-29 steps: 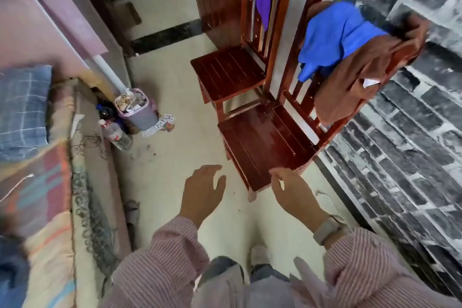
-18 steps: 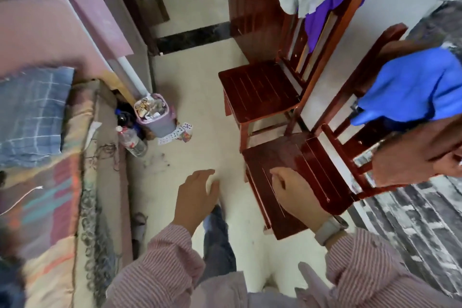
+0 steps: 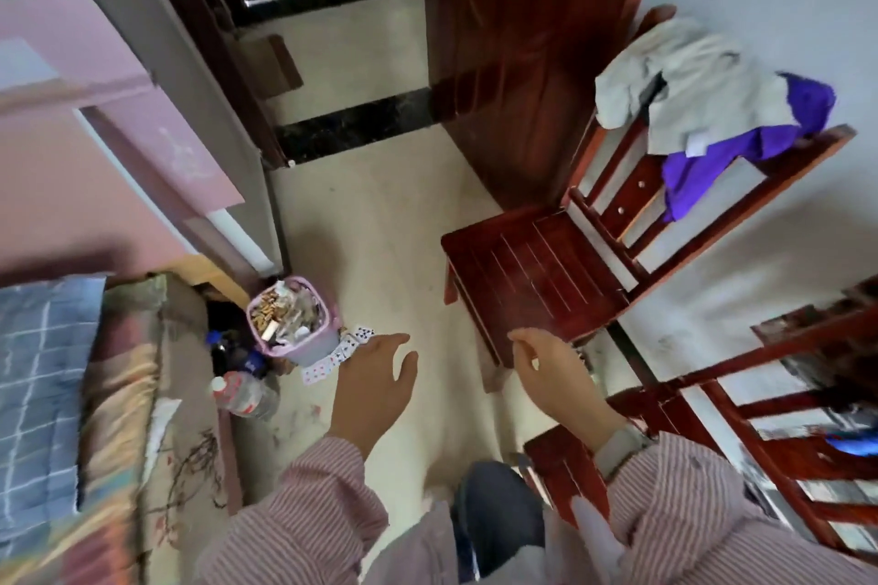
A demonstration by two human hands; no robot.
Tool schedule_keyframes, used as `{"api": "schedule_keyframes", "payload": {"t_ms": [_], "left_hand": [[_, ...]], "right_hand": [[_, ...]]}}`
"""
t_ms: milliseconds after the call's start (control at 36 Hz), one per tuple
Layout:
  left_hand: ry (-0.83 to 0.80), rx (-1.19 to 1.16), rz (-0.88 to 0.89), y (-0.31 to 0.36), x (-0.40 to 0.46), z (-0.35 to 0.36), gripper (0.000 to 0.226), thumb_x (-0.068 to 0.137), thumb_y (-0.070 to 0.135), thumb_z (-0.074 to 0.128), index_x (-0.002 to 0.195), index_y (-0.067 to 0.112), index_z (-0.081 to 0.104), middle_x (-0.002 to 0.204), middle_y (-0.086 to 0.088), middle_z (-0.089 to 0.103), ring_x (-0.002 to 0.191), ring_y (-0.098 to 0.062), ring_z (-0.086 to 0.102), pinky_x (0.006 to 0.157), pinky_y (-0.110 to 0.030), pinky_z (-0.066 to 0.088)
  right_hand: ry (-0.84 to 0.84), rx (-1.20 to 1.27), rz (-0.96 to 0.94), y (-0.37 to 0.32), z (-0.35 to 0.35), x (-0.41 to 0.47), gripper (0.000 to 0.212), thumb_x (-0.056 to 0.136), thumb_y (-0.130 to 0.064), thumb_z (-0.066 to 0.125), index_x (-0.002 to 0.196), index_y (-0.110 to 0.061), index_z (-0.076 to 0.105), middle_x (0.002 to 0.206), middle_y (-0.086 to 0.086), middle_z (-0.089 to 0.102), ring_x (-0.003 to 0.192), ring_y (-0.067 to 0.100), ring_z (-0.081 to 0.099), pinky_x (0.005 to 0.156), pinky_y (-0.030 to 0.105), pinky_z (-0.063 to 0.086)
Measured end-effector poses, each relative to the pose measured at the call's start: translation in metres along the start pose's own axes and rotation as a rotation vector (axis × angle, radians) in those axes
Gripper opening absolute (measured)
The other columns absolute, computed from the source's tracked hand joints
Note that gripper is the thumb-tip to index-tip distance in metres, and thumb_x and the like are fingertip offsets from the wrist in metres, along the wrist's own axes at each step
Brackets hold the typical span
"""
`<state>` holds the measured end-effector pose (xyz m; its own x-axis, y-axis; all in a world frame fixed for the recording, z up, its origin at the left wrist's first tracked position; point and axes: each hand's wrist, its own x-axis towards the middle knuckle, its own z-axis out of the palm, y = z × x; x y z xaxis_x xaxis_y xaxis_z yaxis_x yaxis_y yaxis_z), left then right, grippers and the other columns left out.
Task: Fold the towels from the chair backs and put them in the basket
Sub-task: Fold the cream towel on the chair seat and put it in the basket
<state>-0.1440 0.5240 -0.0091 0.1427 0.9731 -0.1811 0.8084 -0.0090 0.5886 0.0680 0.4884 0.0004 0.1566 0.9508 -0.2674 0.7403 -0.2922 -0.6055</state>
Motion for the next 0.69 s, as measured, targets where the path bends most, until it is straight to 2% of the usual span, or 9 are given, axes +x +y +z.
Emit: {"api": "schedule_keyframes", "payload": {"t_ms": [111,222,306,444,528,611,694], "left_hand": [[-0.093,0.013,0.053,0.012,0.07,-0.004,0.061,0.08,0.051,0.029,0.119,0.016,0.058,0.122,-0.002,0.059,0.111,-0.02,0.055,0.098,-0.038,0.041],[-0.17,0.097,0.158,0.028,0.153,-0.002,0.04,0.092,0.035,0.039,0.125,0.019,0.052,0.13,0.001,0.053,0.119,-0.017,0.047,0.103,-0.035,0.035],[-0.171,0.142,0.222,0.049,0.22,-0.004,0.034,0.093,0.029,0.043,0.124,0.019,0.053,0.129,0.001,0.053,0.117,-0.016,0.048,0.098,-0.031,0.033],[-0.265,0.205,0.324,0.098,0.301,-0.011,0.034,0.094,0.027,0.043,0.125,0.015,0.052,0.127,-0.003,0.054,0.116,-0.02,0.048,0.099,-0.037,0.038],[-0.302,0.215,0.384,0.125,0.35,-0.01,0.035,0.094,0.025,0.043,0.127,0.014,0.051,0.129,-0.003,0.053,0.118,-0.019,0.047,0.099,-0.033,0.037],[-0.35,0.181,0.405,0.154,0.388,-0.007,0.037,0.095,0.022,0.043,0.13,0.012,0.049,0.133,-0.005,0.05,0.121,-0.018,0.045,0.102,-0.032,0.036],[-0.41,0.145,0.453,0.182,0.419,0.001,0.037,0.095,0.023,0.042,0.13,0.013,0.048,0.134,-0.004,0.049,0.122,-0.019,0.046,0.103,-0.035,0.037]], "right_hand": [[-0.005,-0.003,0.08,-0.003,-0.01,0.057,0.031,0.094,-0.021,0.04,0.12,-0.017,0.055,0.116,0.002,0.061,0.108,0.02,0.054,0.096,0.04,0.043],[0.049,0.003,0.114,-0.003,-0.026,0.12,0.031,0.095,-0.02,0.04,0.121,-0.014,0.055,0.117,0.003,0.06,0.106,0.018,0.055,0.094,0.03,0.044],[0.093,0.038,0.128,-0.001,-0.04,0.172,0.03,0.095,-0.02,0.041,0.121,-0.016,0.055,0.118,0.002,0.059,0.106,0.016,0.056,0.092,0.026,0.045],[0.233,0.102,0.169,-0.003,-0.072,0.236,0.03,0.095,-0.018,0.04,0.121,-0.013,0.056,0.119,0.002,0.06,0.109,0.017,0.056,0.093,0.025,0.044],[0.405,0.107,0.233,0.005,-0.097,0.273,0.031,0.093,-0.016,0.042,0.121,-0.015,0.055,0.117,0.001,0.062,0.108,0.016,0.057,0.092,0.024,0.043],[0.633,0.046,0.275,0.014,-0.13,0.301,0.029,0.089,-0.011,0.046,0.116,-0.012,0.057,0.102,0.005,0.066,0.098,0.022,0.06,0.083,0.036,0.05],[0.897,-0.084,0.275,0.028,-0.171,0.327,0.03,0.085,-0.011,0.047,0.112,-0.005,0.058,0.097,0.015,0.062,0.091,0.035,0.057,0.074,0.044,0.047]]}}
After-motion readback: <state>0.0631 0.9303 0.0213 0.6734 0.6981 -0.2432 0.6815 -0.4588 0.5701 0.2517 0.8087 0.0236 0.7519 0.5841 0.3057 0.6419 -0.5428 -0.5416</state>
